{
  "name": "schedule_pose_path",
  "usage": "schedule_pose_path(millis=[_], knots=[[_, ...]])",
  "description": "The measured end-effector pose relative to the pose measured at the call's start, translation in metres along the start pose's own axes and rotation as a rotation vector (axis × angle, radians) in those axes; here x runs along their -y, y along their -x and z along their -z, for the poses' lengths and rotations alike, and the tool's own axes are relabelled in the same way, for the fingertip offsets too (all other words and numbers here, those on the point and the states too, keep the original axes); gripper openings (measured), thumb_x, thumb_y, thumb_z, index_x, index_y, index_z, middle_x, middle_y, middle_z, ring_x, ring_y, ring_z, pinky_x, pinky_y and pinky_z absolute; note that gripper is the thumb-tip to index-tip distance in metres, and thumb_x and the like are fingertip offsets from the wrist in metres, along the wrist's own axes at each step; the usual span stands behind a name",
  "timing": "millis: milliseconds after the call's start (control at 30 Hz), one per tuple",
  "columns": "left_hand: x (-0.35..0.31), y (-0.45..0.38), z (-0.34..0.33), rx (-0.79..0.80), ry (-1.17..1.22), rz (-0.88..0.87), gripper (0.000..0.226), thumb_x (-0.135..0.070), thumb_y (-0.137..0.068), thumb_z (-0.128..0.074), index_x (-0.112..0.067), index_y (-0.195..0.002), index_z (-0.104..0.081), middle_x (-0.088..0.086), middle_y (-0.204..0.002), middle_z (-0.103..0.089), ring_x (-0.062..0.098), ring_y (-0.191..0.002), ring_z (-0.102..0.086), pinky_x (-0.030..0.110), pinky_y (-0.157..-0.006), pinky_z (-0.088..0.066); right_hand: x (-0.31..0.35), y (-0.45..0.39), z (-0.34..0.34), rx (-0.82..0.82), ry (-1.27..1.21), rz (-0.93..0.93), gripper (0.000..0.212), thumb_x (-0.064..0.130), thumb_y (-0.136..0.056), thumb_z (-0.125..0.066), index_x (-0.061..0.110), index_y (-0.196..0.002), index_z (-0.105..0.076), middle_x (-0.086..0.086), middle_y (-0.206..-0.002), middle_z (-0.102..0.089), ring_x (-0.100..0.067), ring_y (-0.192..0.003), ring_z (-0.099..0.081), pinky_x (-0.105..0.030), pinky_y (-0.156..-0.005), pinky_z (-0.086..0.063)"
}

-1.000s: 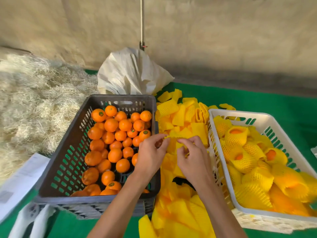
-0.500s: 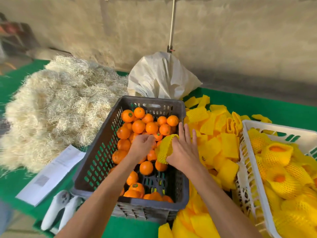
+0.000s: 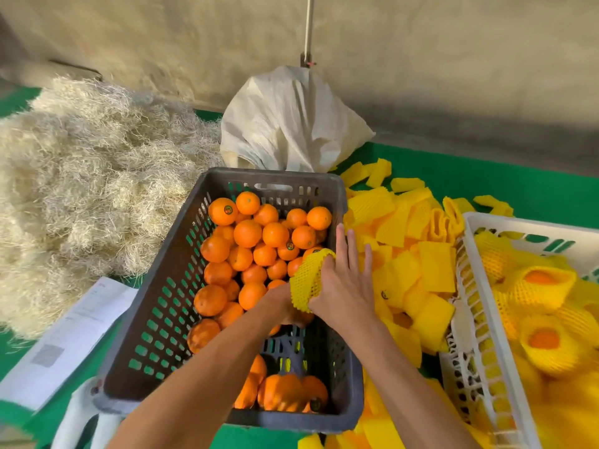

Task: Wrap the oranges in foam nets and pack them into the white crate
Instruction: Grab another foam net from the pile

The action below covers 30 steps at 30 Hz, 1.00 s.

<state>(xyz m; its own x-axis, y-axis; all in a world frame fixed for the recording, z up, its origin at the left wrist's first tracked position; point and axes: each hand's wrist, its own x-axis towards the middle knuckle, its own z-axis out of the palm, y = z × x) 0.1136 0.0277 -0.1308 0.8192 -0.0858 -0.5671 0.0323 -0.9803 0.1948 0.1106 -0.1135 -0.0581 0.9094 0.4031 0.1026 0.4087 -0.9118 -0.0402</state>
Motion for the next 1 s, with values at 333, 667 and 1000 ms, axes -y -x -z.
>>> schedule_pose_path(millis=[333, 667, 1000], knots=[[0.053, 0.067, 0.038, -0.552, 0.528, 0.297, 0.049, -0.061, -0.071, -0.078, -0.019, -0.086, -0.056, -0.001, -0.082, -0.057, 0.016, -0.072, -0.057, 0.034, -0.058, -0.046, 0.002, 0.008, 0.011, 0.035, -0.024, -0.090, 0.081, 0.030, -0.081, -0.075, 0.007, -0.148, -0.035, -0.024, -0.164, 0.020, -0.041, -0.152, 0.020, -0.058, -0.124, -0.001], [-0.007, 0.136, 0.031, -0.112, 1.626, -0.209, 0.087, -0.071, -0.073, -0.068, -0.022, -0.145, -0.058, 0.004, -0.140, -0.067, 0.023, -0.132, -0.061, 0.043, -0.111, -0.043, 0.004, 0.018, 0.020, 0.108, -0.211, 0.097, 0.081, 0.044, -0.078, -0.066, 0.021, -0.149, -0.035, -0.010, -0.164, -0.015, -0.032, -0.152, -0.011, -0.052, -0.124, 0.002], [-0.011, 0.147, 0.022, -0.410, 1.507, -0.044, 0.073, -0.069, -0.061, -0.076, -0.017, -0.112, -0.076, -0.002, -0.109, -0.080, 0.022, -0.111, -0.072, 0.041, -0.093, -0.060, -0.014, 0.031, 0.041, 0.258, -0.202, 0.158, 0.073, 0.045, -0.080, -0.066, 0.021, -0.144, -0.039, -0.003, -0.128, -0.058, -0.026, -0.130, -0.045, -0.047, -0.122, -0.008]])
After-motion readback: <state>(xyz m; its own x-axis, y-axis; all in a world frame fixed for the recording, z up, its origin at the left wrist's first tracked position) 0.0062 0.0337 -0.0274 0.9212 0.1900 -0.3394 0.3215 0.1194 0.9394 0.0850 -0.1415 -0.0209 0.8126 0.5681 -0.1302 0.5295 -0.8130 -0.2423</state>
